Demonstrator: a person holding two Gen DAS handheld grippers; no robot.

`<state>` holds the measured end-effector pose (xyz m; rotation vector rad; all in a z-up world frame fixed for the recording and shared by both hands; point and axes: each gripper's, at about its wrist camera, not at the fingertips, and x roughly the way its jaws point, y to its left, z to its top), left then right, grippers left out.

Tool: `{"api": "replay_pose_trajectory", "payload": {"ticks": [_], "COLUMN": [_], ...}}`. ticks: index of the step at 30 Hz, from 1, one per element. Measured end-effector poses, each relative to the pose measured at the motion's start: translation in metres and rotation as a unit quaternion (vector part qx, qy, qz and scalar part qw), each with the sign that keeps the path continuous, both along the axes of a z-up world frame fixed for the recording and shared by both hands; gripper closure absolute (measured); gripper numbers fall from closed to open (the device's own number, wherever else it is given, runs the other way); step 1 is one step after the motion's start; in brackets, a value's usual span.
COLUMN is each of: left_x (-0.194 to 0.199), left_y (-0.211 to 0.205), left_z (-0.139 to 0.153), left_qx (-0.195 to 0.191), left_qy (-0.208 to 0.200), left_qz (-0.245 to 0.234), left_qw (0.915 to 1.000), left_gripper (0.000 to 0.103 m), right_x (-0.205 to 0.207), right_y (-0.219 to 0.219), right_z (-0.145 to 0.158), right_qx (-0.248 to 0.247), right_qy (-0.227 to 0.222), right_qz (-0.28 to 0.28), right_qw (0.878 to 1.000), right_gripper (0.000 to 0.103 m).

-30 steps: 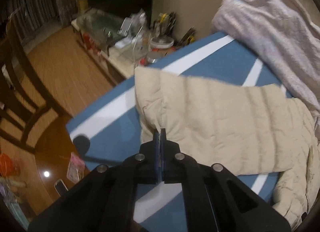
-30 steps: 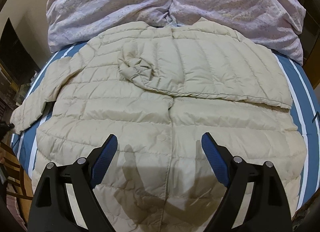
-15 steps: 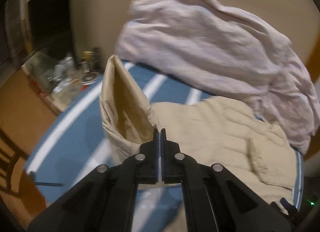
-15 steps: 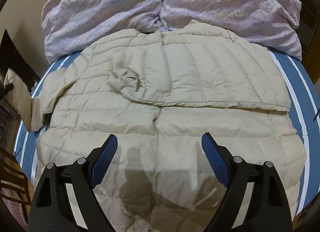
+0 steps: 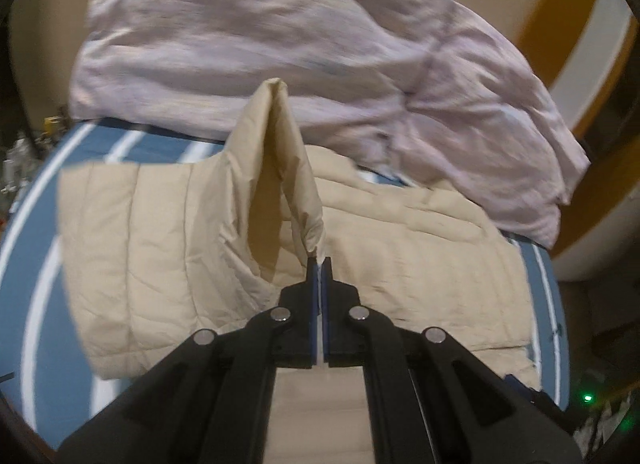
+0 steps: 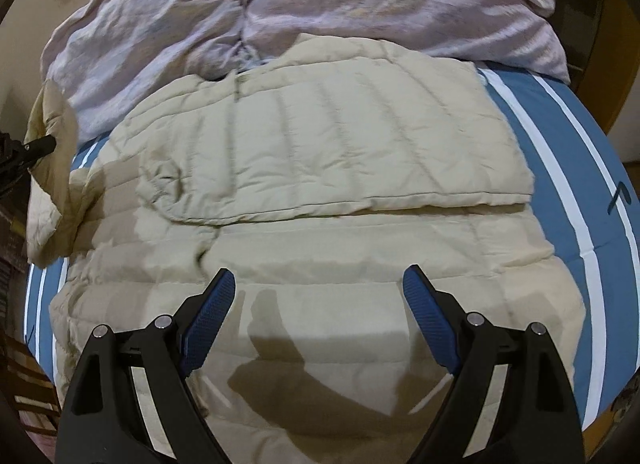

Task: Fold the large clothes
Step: 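Fold the held sleeve across the jacket back and release with the left gripper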

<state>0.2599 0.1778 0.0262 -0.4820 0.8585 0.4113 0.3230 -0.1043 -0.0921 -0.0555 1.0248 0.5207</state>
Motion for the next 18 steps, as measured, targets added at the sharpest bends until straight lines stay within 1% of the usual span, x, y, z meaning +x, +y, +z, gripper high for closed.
{"api": "replay_pose_trajectory", "payload": {"ticks": [3,9,13,18], "left_x": [0.024,0.055,0.066,0.072], "left_y": [-0.026,-0.065,-0.086,-0.102], "left_z": [-0.005,-0.012,-0.017,-0.028], "left_qx": [-0.013,-0.038,-0.051,-0.07], "left_qy": [-0.003,-0.007,-0.008,0.003], "left_qz": [-0.036,-0.085,-0.111,-0.138], "left_qw": [0.9993,0.9957,0.9925,0.988], "left_gripper": [0.102,0.102,0.101,0.1], "right_x": [0.007,0.02,0.027,0.034], "right_y": [-0.009,-0.023,-0.029,-0.03], "right_z": [-0.003,-0.009,-0.011,-0.011], "right_qx": [0.002,0.007,0.009,0.017], "right_qy": [0.005,0.008,0.008,0.009], "right_qz": [-0.01,-0.025,-0.033,-0.034], "right_qw": [1.0,1.0,0.999,0.999], "right_gripper": [0.015,0.015,0.015,0.015]}}
